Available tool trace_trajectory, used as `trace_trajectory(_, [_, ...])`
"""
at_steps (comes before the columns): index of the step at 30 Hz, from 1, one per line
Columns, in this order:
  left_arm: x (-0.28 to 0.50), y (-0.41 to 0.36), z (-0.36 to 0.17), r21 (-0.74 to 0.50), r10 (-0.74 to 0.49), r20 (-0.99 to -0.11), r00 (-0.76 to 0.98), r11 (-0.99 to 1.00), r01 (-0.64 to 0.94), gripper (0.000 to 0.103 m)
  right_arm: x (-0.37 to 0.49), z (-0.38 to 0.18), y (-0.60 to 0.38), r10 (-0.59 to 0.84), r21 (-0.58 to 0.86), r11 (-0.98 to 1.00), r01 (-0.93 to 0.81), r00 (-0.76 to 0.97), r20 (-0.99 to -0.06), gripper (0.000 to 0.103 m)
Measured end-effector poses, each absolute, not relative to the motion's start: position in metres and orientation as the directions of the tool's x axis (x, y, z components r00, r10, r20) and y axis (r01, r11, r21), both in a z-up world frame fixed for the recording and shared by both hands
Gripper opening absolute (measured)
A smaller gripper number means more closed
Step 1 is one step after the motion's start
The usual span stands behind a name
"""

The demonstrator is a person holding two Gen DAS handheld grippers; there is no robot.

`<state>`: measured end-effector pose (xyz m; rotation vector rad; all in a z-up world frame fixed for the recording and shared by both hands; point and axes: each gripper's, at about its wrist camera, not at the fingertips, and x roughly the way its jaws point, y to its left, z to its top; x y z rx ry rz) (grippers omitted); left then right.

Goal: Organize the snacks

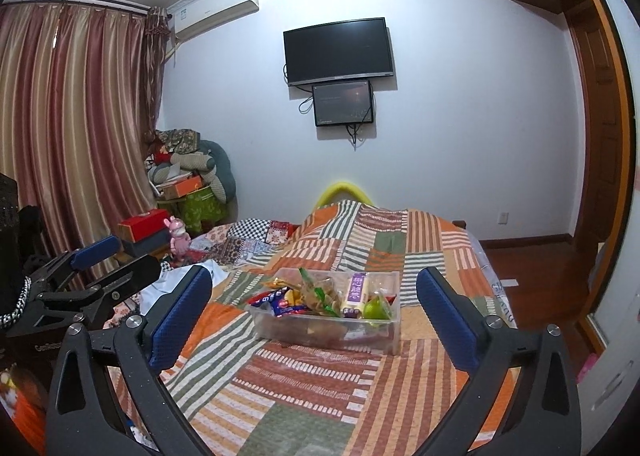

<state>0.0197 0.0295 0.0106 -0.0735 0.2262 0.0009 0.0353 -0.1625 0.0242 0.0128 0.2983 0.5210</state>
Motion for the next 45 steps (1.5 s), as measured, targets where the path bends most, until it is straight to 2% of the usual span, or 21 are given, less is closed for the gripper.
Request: trace_trajectory(45, [0.0208,0.0297,0.0120,-0.090,-0.024,-0.227,0.974,0.996,0.003,0.103,0.0375,0.0246,-0.1711,0.479,0.118,0.877,-0.465,0.833,-0.278,0.103])
